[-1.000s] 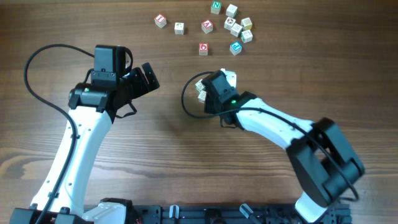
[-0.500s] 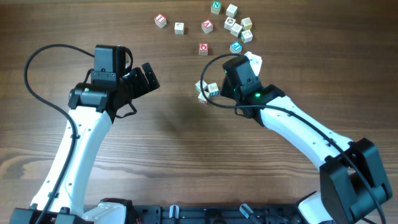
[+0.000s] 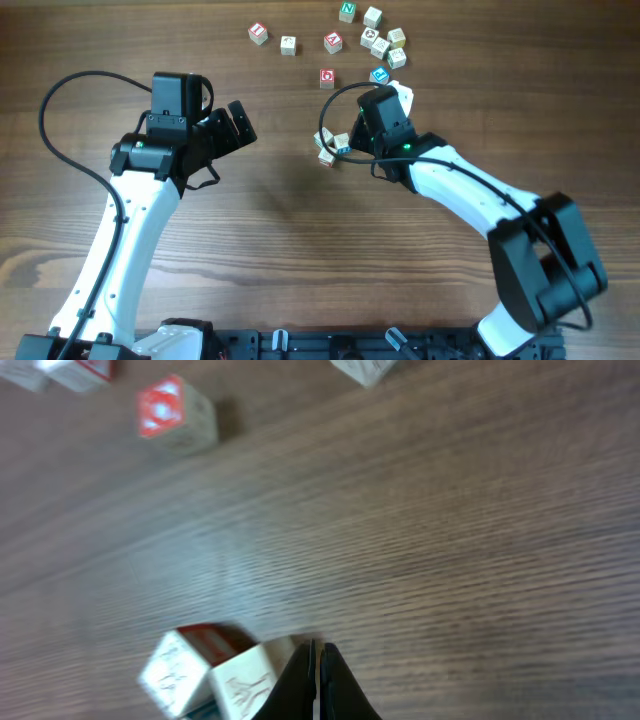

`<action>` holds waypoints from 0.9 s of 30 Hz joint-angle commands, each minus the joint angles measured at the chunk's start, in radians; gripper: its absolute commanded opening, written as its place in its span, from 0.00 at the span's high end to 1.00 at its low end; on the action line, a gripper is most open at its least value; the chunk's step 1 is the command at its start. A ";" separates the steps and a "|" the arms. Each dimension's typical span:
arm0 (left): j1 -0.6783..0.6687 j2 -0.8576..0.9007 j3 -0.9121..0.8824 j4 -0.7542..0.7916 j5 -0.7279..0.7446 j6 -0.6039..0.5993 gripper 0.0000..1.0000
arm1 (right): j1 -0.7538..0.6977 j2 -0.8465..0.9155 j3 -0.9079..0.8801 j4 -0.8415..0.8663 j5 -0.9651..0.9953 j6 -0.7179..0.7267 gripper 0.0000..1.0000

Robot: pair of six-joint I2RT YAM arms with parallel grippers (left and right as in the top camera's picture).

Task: Form a circle

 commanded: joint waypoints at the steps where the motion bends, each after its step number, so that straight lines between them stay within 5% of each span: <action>1: 0.005 0.006 0.006 0.002 0.008 -0.006 0.00 | -0.008 0.073 0.008 0.018 -0.034 0.020 0.96; 27: 0.005 0.006 0.006 0.002 0.008 -0.006 0.00 | -0.019 0.085 0.008 -0.018 -0.187 0.012 0.95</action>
